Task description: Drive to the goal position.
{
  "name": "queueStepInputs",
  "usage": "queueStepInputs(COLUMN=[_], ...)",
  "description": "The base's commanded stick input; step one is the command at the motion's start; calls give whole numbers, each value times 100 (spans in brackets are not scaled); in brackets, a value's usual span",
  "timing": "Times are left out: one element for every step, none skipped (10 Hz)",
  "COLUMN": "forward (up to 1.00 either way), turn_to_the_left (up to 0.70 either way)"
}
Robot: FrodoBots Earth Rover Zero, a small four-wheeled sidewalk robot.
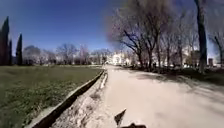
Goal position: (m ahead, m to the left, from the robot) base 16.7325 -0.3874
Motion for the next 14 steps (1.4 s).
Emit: queueStepInputs(forward=[95, 95, 95, 95, 95, 95, 95, 95, 95, 95, 95, 95, 95, 95], turn_to_the_left=[0, 0, 0, 0, 0, 0, 0, -7, -14, -20, -26, -30, -33, -33])
